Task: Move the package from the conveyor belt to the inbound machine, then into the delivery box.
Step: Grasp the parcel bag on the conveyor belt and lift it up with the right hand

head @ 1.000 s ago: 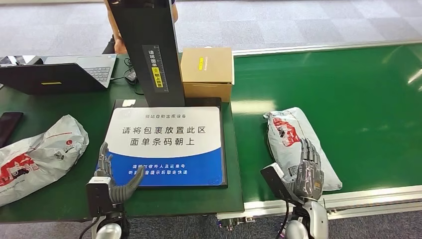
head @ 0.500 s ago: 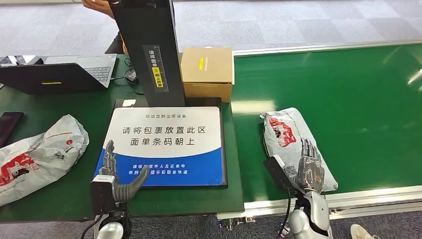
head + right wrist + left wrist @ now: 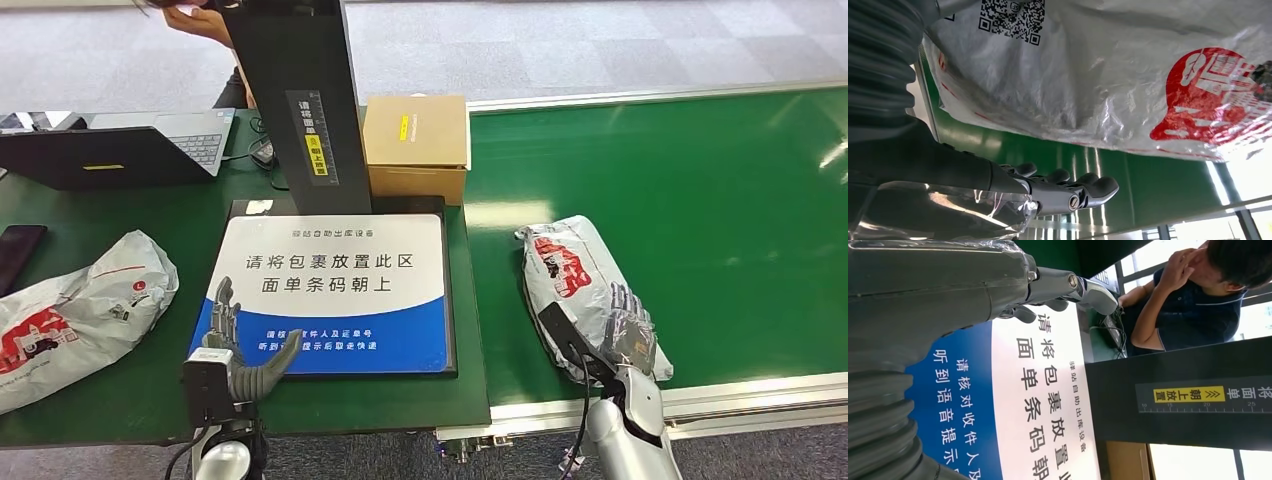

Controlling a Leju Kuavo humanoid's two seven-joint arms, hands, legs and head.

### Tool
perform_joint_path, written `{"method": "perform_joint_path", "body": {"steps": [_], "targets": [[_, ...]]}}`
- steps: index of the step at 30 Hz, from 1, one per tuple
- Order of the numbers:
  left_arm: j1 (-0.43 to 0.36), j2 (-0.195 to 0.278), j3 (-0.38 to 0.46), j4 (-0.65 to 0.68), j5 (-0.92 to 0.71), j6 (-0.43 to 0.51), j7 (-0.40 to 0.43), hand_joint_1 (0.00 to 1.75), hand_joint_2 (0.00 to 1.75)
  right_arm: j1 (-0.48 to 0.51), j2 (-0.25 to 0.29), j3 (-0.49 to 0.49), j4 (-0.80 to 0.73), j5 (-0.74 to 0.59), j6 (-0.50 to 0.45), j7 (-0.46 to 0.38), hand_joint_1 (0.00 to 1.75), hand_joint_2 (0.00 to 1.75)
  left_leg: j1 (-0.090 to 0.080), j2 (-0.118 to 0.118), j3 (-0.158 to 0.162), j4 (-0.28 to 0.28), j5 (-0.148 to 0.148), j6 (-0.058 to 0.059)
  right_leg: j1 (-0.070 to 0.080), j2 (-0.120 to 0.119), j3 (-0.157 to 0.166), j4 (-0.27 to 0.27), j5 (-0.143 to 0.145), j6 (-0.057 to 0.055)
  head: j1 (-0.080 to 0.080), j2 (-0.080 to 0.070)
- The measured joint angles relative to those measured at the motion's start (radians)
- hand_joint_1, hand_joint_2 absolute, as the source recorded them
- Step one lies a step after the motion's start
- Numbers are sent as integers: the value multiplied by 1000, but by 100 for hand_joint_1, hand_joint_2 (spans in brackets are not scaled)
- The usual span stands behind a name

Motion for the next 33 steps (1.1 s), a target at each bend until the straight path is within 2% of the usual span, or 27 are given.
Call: {"method": "perform_joint_path", "body": {"steps": [12,14,16,18,33], "targets": [[3,0,0,0,-6,5,4,0,175,-114,-5,-39,240,-27,0,3,0,175,0,0,6,0,-1,1,0,0,6,-1,0,0,0,0],[2,0,0,0,-10,3,7,0,175,-119,-3,-45,254,-31,6,1,70,175,0,0,8,0,-1,1,0,0,9,-2,0,0,0,0],[1,0,0,0,-12,0,10,0,175,-121,1,-50,260,-34,19,-2,155,175,0,0,9,0,-1,1,0,0,11,-2,0,1,0,0],[0,0,0,1,-15,-2,12,0,175,-120,7,-54,262,-40,32,-9,172,175,0,0,11,0,0,2,0,0,12,-3,0,1,0,0],[-33,0,0,32,-19,-17,14,0,175,-72,49,-74,188,-112,31,-113,175,175,0,0,11,0,0,2,1,0,13,-4,1,2,0,0]]}}
